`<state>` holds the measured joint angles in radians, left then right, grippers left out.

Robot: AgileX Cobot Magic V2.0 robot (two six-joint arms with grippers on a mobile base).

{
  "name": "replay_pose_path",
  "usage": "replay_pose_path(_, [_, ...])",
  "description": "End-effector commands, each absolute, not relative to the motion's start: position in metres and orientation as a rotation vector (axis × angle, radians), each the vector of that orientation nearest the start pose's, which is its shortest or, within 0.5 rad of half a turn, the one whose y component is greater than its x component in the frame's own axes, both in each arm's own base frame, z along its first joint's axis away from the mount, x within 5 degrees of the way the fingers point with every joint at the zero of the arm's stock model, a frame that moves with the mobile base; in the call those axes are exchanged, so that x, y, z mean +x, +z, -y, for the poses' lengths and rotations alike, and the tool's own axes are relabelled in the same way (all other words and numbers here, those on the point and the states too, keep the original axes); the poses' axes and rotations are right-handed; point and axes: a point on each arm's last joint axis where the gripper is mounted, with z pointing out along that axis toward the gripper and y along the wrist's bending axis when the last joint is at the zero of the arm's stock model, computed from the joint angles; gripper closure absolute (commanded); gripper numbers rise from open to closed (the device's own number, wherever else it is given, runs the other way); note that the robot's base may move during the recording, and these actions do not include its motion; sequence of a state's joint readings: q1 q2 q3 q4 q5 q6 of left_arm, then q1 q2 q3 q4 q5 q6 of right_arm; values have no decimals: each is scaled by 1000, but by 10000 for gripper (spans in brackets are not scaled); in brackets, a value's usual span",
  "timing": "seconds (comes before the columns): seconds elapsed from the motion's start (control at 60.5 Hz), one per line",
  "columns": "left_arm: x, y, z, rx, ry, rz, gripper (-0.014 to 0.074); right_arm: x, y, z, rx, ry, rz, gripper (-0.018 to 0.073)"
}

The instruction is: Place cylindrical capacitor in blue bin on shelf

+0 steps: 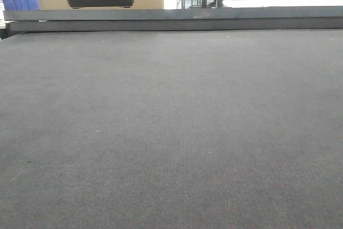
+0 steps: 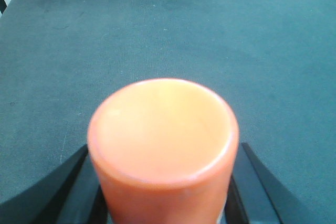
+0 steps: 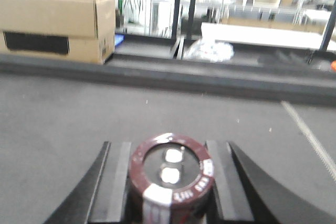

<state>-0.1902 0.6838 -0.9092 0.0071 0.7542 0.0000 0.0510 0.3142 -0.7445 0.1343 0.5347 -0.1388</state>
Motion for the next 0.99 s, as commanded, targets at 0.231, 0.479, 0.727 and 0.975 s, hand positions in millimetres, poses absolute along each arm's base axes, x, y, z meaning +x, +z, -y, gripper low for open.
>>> replay_pose_path(0.231, [99, 397, 20, 194, -130, -1957, 707, 36, 391, -9, -106, 92, -1547, 669])
replay_pose_path(0.479, [85, 402, 17, 190, -127, -1901, 707, 36, 391, -9, -106, 92, -1547, 669])
replay_pose_path(0.727, [85, 402, 17, 190, -127, -1897, 707, 36, 391, -9, -106, 92, -1547, 669])
replay_pose_path(0.975, [85, 402, 17, 190, -127, -1897, 707, 36, 391, -9, -106, 92, -1547, 669])
